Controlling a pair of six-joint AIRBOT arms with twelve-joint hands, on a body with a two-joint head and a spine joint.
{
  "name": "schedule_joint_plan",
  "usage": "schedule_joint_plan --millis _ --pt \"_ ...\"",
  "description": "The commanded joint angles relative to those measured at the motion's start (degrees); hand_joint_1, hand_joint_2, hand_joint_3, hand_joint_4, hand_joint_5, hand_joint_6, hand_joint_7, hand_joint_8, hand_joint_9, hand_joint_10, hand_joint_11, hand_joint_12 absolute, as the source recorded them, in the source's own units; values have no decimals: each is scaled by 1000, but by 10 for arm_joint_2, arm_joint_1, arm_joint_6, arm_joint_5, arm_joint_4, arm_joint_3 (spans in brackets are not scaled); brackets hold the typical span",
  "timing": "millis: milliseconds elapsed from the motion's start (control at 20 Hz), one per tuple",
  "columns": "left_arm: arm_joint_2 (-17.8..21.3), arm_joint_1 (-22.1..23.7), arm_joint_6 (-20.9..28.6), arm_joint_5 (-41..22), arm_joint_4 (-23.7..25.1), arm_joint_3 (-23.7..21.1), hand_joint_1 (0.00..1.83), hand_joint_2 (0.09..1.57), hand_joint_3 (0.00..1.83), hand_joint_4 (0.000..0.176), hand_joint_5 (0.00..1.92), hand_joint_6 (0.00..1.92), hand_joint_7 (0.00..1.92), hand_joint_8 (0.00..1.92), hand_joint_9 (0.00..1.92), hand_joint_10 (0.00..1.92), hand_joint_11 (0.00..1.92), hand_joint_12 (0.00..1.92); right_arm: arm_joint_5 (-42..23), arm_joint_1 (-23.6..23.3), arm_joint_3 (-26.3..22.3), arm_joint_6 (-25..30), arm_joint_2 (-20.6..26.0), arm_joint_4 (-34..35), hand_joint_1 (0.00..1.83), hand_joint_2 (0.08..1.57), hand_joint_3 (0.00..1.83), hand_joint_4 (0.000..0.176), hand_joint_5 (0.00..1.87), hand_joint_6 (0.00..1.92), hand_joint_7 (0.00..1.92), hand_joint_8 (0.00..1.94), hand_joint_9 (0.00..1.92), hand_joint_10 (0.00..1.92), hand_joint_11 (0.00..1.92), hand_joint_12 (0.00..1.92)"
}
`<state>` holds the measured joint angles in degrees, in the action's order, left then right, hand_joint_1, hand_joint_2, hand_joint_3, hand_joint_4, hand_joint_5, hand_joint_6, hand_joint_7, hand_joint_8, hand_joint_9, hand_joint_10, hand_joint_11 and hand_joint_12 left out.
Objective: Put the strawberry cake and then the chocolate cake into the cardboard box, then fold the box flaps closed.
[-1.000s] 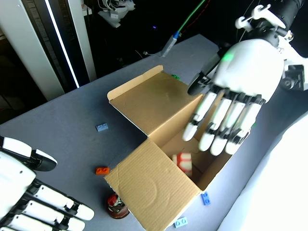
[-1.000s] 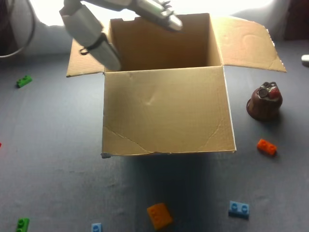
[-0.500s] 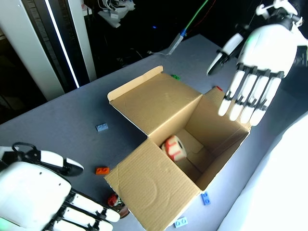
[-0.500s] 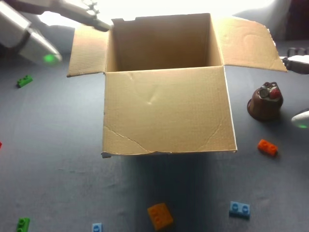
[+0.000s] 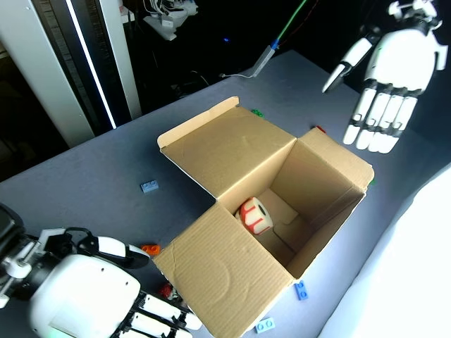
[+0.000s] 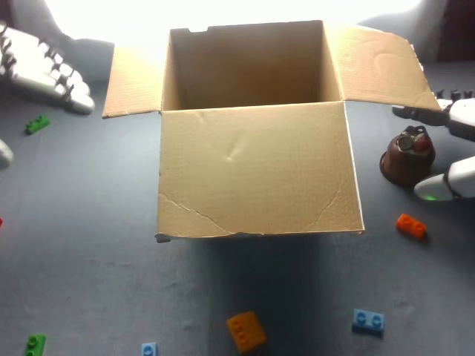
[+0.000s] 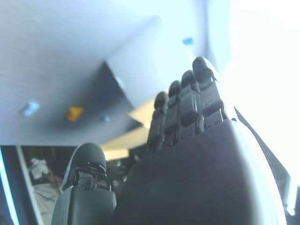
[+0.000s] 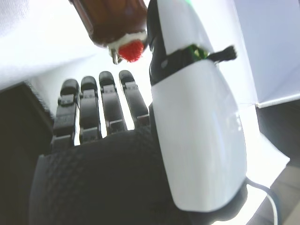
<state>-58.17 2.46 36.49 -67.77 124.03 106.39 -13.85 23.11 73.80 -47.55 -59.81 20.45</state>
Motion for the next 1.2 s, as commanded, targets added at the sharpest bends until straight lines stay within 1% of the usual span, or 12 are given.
schedule_joint_plan --millis 0,250,350,500,650,700,850,950,1000,1050,1100,1150 --pt "14 -2 -5 24 -63 -10 0 1241 4 0 48 3 64 3 55 2 0 360 -60 -2 8 -1 3 2 958 1040 0 11 0 0 36 11 28 11 7 3" --pt "59 -70 -28 63 -128 -78 0 1253 3 0 71 5 50 0 47 0 0 343 -71 0 24 -8 -16 2 1023 1016 0 12 0 0 42 6 35 8 12 11" --pt "69 -74 -31 65 -136 -94 0 1245 0 0 58 4 38 1 32 2 0 290 -77 0 25 -10 -17 2 1029 1010 0 13 0 0 44 5 40 10 24 19" --pt "74 -73 -31 65 -138 -98 0 1238 0 4 92 5 72 4 66 9 0 430 -78 1 25 -15 -18 2 1078 981 0 17 11 0 84 6 48 2 3 126" --pt "81 -74 -31 69 -147 -111 0 1230 0 8 94 1 83 1 72 3 0 388 -76 1 25 -16 -17 2 1081 994 6 0 43 5 116 5 82 9 0 279" --pt "82 -75 -32 69 -147 -115 0 1235 0 5 100 3 86 1 86 6 0 455 -76 2 26 -17 -17 2 1118 1008 8 0 79 12 183 13 149 22 0 412" --pt "82 -83 -43 68 -152 -114 0 1236 1 8 110 5 100 5 102 8 0 492 -77 2 26 -18 -17 2 1179 1056 11 0 432 67 624 55 628 126 62 1203" --pt "79 -88 -49 68 -163 -108 0 1230 0 16 116 7 102 5 102 7 0 491 -77 2 26 -18 -17 2 1214 1100 5 0 727 66 895 58 804 297 235 1419" --pt "78 -91 -53 68 -171 -106 0 1229 0 16 127 8 114 6 113 9 0 515 -77 2 26 -19 -17 2 1209 1173 0 0 771 928 925 975 798 648 219 1701" --pt "78 -98 -63 68 -184 -105 0 1230 0 20 121 4 111 2 107 4 0 497 -77 2 26 -19 -17 2 1213 1166 0 0 834 1024 925 1196 722 1085 289 1812" --pt "77 -105 -74 68 -199 -105 0 1229 0 24 119 2 109 1 103 2 0 491 -77 1 26 -18 -17 2 1217 1165 0 0 864 1014 921 1259 696 1291 331 1862" --pt "76 -113 -81 68 -210 -106 0 1225 0 28 116 1 111 1 103 2 0 487 -77 0 26 -18 -17 2 1215 1162 0 0 880 1018 923 1254 705 1332 356 1858"
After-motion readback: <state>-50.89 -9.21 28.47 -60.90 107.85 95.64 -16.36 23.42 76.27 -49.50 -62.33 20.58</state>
